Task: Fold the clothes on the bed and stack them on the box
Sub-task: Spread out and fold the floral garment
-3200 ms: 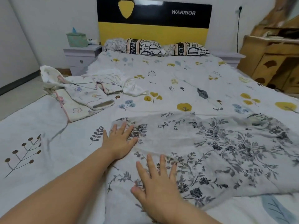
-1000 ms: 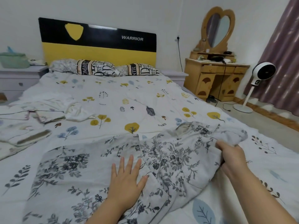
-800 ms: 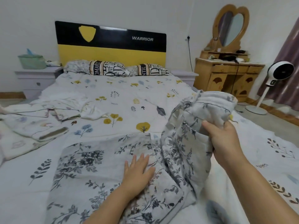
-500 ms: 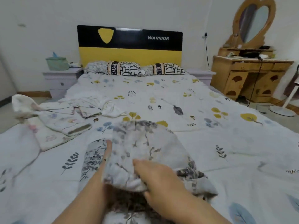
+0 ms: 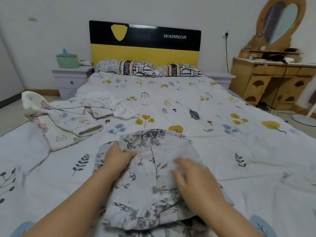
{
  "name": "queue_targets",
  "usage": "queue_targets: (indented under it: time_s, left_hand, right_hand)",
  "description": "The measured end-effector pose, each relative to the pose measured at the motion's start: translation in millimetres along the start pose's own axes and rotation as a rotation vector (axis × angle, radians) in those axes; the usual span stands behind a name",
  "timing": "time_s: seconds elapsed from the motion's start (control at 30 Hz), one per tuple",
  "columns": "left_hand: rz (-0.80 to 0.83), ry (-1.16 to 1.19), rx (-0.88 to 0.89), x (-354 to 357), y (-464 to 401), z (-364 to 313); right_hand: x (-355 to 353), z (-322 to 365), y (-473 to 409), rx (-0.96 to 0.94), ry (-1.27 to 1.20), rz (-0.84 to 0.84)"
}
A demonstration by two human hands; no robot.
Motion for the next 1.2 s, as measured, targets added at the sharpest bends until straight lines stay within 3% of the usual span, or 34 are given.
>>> queue_targets:
  time_s: [0.03,0.1,0.27,0.3,0.33,0.43,0.5,0.57,0.6,0.73,1.07,1.2]
  left_hand:
    - [-0.043,-0.065,0.050,-2.4,-1.8,0.7]
    - [-0.101,-0.161,0.133,-2.5,-1.6,2.9]
    - [-0.146,-0.392,0.197,13.8,8.0,2.2]
    - [-0.157,-0.509,0.226,14.7,8.2,-1.6]
    - [-0.176,-0.660,0.268,14.8,9.8,-7.9]
    - [-0.232,-0.835,0.572,23.3,16.7,-39.6]
    - [-0.188,-0.779,0.852,39.8,33.2,-63.4]
    - [-0.064,-0.775,1.016,62.0,39.2,-65.6]
    - [-0.002,-0.800,1.025,71.9,35.4,-57.7]
    - [0.144,-0.774,0.835,87.5,7.5,-11.1]
    - [0.191,-0.736,0.770,98.1,3.4,11.8]
    - [0.214,-0.796,0.732,85.5,14.6,-5.3]
  right_hand:
    - [2.6,-17.1,-2.4,0.036,0.187,-0.010]
    - [25.0,-39.7,0.5,0.110,0.349,0.152]
    - [64.6,-62.6,40.0,0.103,0.394,0.293]
    - [64.8,-65.2,38.5,0.065,0.435,0.227]
    - [59.4,-65.1,38.8,0.050,0.456,0.274]
    - [33.0,-53.4,30.9,0.011,0.341,0.365]
    - [15.5,-43.6,8.4,0.074,0.269,0.201]
    - [8.0,-39.5,-18.9,0.117,0.248,-0.016]
    - [12.6,-42.2,-29.7,0.139,0.250,-0.053]
    - [66.2,-82.3,-37.3,0.220,0.118,0.106]
    - [82.9,-97.1,-19.4,0.159,0.004,0.045]
    - [64.5,-85.3,-21.0,0.146,0.150,0.010]
Point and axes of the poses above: each hand's wrist, its own y-axis away from the middle knuckle, its own x-axis out of the palm, z = x × y, the point moved 4 cm from there along -y, towards the middle knuckle, and after that the axes turned 11 degrees about -z, right-handed, at the moved point
